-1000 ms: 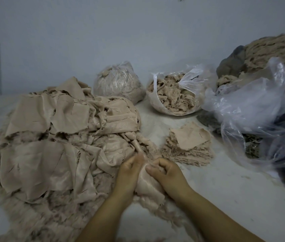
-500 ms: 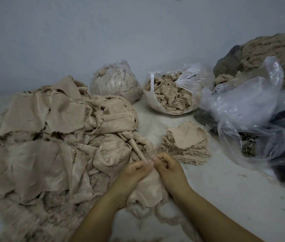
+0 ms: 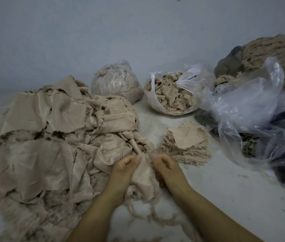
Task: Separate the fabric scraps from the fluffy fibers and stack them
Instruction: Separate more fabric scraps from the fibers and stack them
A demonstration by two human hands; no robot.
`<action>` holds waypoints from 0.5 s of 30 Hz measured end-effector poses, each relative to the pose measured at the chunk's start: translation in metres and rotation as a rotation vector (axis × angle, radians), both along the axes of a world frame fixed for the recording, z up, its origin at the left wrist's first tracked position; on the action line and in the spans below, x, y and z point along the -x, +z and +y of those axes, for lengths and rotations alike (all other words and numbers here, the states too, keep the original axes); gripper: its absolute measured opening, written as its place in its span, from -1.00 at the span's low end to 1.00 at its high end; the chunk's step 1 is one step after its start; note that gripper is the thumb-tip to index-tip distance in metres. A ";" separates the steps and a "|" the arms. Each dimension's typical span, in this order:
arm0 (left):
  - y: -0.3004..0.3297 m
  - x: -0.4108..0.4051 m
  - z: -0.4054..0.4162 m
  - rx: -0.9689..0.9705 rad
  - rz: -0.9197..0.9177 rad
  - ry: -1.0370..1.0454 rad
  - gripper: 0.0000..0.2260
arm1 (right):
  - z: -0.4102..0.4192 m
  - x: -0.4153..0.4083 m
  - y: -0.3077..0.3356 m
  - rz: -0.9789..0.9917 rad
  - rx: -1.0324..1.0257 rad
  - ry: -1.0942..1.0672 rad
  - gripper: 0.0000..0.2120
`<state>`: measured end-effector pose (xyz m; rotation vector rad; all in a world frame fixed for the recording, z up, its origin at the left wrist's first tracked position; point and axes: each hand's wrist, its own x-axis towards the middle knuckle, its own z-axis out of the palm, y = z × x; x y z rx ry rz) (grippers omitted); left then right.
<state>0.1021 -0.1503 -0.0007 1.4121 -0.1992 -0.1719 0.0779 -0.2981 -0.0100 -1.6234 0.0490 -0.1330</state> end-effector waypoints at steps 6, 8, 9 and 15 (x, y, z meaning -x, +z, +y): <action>0.001 0.003 -0.006 -0.131 -0.107 0.078 -0.76 | 0.006 -0.001 -0.002 -0.054 0.139 -0.087 -0.84; 0.002 0.003 -0.007 -0.142 -0.125 0.105 -0.74 | 0.007 -0.001 -0.003 -0.060 0.136 -0.161 -0.80; 0.002 0.002 -0.007 -0.132 -0.122 0.125 -0.71 | 0.006 0.000 -0.002 -0.047 0.088 -0.170 -0.77; 0.002 0.001 -0.005 -0.031 -0.064 0.114 -0.64 | 0.009 0.005 0.000 -0.052 0.161 -0.034 -0.85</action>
